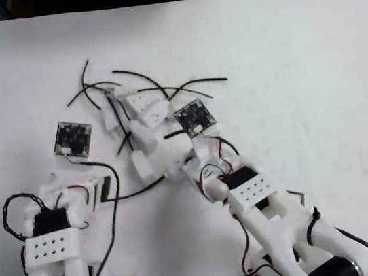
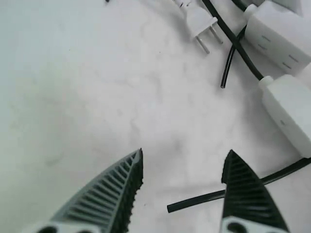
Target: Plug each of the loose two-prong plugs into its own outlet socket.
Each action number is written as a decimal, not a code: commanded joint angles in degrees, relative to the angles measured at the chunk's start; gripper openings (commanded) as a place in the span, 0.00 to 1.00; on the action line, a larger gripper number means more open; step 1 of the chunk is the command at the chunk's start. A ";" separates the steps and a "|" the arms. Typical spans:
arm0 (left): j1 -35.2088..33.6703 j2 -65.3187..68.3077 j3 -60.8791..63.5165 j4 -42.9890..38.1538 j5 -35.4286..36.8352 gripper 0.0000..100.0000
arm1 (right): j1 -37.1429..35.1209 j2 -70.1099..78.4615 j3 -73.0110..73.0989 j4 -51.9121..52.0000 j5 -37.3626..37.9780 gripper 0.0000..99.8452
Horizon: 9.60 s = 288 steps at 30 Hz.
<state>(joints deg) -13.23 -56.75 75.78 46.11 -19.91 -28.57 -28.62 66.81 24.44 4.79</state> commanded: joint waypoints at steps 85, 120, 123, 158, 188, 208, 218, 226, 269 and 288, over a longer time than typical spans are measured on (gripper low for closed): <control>-0.31 -1.10 0.53 -1.14 -0.09 0.27 | 0.57 4.18 -18.20 27.38 2.81 0.25; -0.13 -0.84 0.53 -1.14 -0.09 0.27 | 20.97 32.66 -39.03 21.23 8.09 0.25; -0.13 -0.84 0.53 -1.14 -0.09 0.27 | 20.26 32.57 -40.18 24.66 2.73 0.25; -0.13 -0.84 0.62 -1.14 -0.09 0.27 | 20.97 52.44 -61.19 29.14 -36.75 0.10; -0.13 -0.75 0.62 -1.14 -0.09 0.27 | 29.32 72.75 -106.90 30.02 24.62 0.02; -0.04 -1.10 2.64 -4.31 -0.09 0.27 | 25.63 96.57 -154.90 54.55 34.37 0.15; -0.04 -1.10 2.64 -4.31 -0.09 0.27 | 22.99 93.49 -162.20 73.89 34.37 0.15; -0.04 -1.10 2.64 -4.31 -0.09 0.27 | 21.67 92.70 -160.70 74.33 34.55 0.15; -0.13 -1.10 2.73 -4.22 -0.09 0.27 | 6.99 85.85 -126.15 73.71 38.59 0.02; -0.13 -1.10 2.73 -4.40 -0.09 0.27 | 9.19 63.43 -88.26 74.07 38.51 0.02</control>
<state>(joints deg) -13.23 -56.84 78.77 42.68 -19.91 -19.96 41.45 -26.81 97.58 42.77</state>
